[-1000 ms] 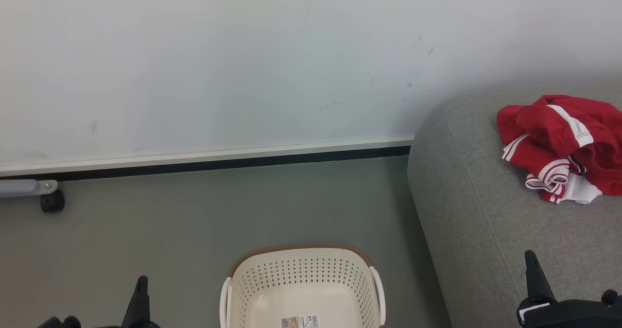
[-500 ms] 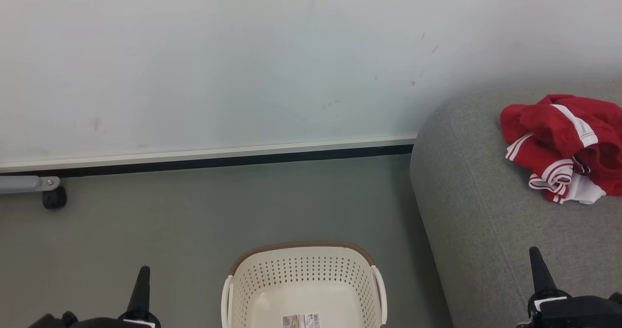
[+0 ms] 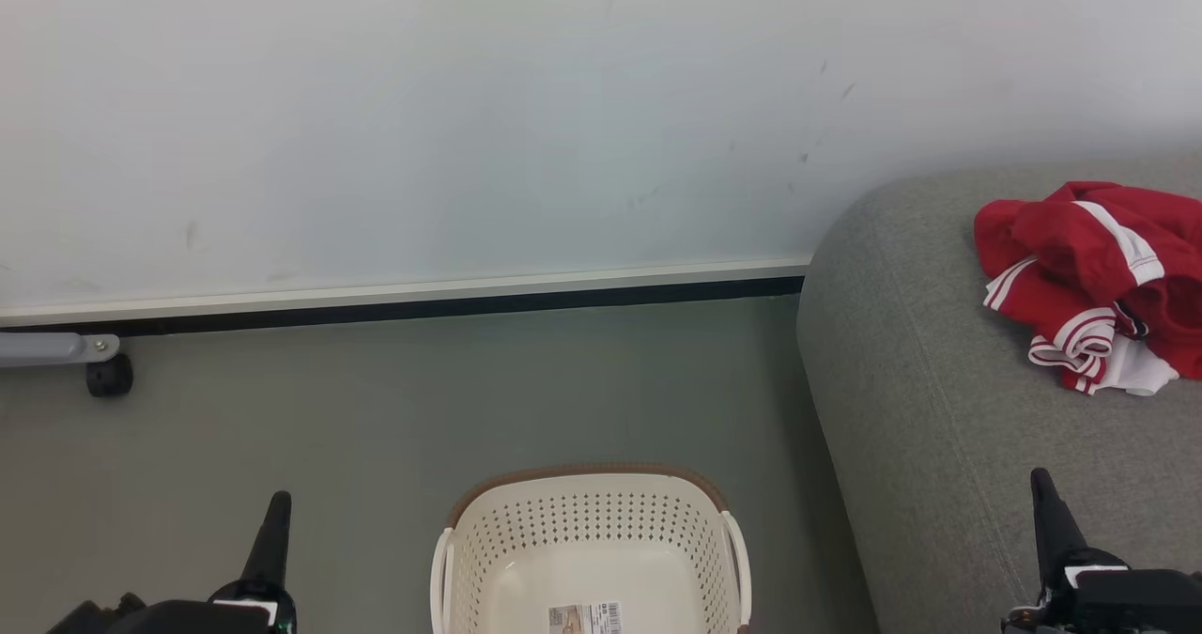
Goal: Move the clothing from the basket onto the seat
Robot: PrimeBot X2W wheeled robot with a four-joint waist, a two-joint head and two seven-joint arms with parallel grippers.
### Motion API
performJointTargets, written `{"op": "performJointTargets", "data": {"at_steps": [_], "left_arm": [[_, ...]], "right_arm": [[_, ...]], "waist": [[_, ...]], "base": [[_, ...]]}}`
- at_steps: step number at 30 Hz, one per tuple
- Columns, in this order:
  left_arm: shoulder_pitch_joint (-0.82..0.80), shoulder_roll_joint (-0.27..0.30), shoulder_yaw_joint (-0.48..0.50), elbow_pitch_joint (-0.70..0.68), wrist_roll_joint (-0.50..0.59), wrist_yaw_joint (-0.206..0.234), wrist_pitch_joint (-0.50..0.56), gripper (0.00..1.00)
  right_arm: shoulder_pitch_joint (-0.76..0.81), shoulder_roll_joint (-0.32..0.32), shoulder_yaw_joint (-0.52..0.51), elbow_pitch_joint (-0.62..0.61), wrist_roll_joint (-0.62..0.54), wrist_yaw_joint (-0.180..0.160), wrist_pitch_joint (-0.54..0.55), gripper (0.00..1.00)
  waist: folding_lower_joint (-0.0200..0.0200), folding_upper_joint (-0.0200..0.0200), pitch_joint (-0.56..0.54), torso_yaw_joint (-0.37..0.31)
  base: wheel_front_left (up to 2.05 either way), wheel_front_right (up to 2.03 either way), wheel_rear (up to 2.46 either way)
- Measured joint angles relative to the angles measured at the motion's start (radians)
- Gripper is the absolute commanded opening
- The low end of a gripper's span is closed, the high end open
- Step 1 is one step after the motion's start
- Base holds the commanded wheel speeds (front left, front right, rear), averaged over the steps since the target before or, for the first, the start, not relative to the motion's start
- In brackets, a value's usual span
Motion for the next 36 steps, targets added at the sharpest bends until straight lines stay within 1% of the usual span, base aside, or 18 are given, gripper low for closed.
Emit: {"op": "performJointTargets", "data": {"at_steps": [12, 36], "left_arm": [[-0.035, -0.013, 0.025, 0.015, -0.143, -0.029, 0.043, 0.00], [-0.037, -0.014, 0.025, 0.016, -0.155, -0.030, 0.043, 0.00]], "right_arm": [[-0.015, 0.011, -0.036, 0.025, 0.166, 0.025, 0.042, 0.00], [-0.022, 0.012, -0.037, 0.025, 0.167, 0.030, 0.042, 0.00]], "waist": [[0.0000, 0.0000, 0.005, 0.005], [0.0000, -0.0001, 0.005, 0.005]], "base": [[0.00, 0.00, 0.00], [0.00, 0.00, 0.00]]}}
